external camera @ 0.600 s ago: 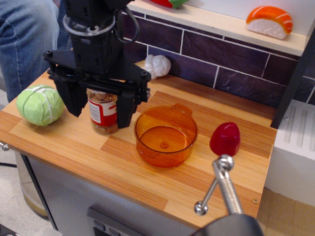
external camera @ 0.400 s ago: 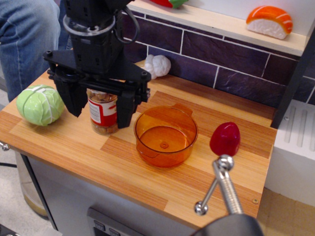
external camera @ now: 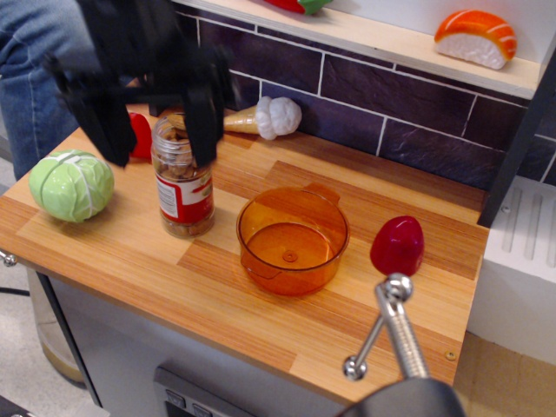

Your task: Pour almonds in pot

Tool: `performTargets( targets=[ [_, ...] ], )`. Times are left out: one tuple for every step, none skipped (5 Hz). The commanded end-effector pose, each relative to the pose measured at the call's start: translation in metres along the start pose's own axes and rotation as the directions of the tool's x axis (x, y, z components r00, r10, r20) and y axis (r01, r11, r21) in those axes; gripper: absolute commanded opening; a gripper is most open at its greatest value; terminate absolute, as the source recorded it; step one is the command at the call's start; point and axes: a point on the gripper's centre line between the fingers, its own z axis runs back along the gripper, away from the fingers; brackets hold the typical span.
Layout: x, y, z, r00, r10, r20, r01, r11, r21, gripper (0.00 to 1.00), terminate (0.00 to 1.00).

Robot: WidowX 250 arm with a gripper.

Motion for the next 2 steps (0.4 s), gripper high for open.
performTargets(
  targets=[
    [0.044, 0.012, 0.036, 0.968, 0.241, -0.072, -0.251, 0.946, -0.206, 1.0, 0.0],
    [0.074, 0.036, 0.04, 0.89, 0.397, -0.224, -0.444, 0.868, -0.222, 1.0, 0.0]
  ],
)
